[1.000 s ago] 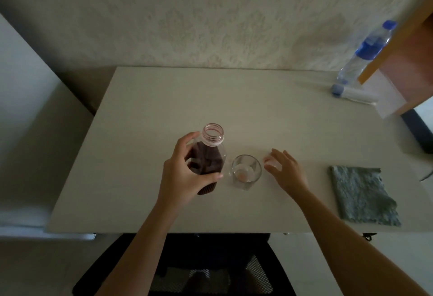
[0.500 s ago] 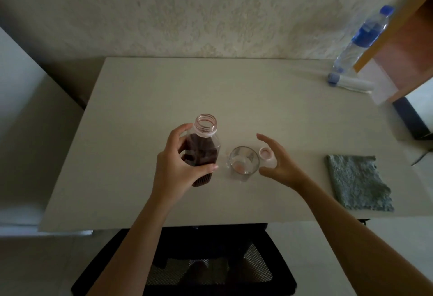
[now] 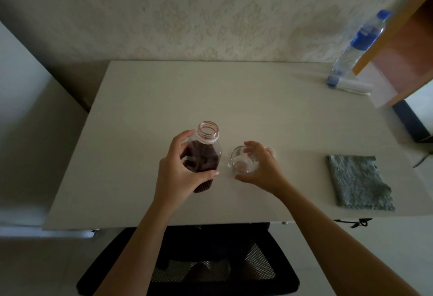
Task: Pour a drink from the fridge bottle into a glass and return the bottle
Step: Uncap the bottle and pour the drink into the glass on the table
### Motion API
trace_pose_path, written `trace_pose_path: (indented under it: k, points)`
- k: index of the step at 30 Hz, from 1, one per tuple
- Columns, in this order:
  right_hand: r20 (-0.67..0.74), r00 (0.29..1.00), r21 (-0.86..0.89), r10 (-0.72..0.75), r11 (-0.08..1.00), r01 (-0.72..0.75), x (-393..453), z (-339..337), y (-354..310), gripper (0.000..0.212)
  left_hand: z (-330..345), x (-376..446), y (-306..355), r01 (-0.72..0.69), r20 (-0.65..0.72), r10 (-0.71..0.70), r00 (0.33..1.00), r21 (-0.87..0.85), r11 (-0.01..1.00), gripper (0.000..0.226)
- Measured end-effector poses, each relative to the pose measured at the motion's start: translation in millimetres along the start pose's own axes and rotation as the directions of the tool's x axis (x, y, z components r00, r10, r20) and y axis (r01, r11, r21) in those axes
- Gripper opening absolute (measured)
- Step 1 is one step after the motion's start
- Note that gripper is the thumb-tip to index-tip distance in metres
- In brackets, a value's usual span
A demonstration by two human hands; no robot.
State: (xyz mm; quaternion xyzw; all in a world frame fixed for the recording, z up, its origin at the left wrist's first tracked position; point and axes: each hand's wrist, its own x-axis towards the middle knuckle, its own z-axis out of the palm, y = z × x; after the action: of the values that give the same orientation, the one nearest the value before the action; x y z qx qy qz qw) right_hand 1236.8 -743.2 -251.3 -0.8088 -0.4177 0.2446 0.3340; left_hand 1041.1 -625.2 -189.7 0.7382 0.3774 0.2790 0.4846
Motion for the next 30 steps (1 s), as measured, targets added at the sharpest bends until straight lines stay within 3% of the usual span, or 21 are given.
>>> trace_pose_path:
  k: [5, 12, 24, 30]
  points:
    - [-0.04, 0.999, 0.0, -0.015, 1.0, 0.015, -3.3, -10.3, -15.0, 0.087, -8.8, 0.2, 12.3, -0.001, -0.009, 0.001, 1.0, 0.027, 1.0, 0.094]
    - [-0.131, 0.985, -0.024, -0.109, 0.994, 0.107, -7.8, -75.6, -81.5, 0.084, -28.8, 6.5, 64.6, -0.014, -0.032, 0.016, 0.999, 0.069, 0.998, 0.097]
    - [-0.226, 0.911, -0.142, -0.344, 0.937, 0.318, -6.5, -181.1, -190.4, 0.087, -58.1, 30.1, 169.7, -0.155, -0.03, 0.161, 0.987, 0.147, 0.977, 0.095]
    - [-0.24, 0.901, -0.173, -0.362, 0.929, 0.327, -3.6, -198.3, -207.8, 0.088, -62.8, 35.5, 188.5, -0.207, -0.013, 0.215, 0.976, 0.224, 0.952, 0.096]
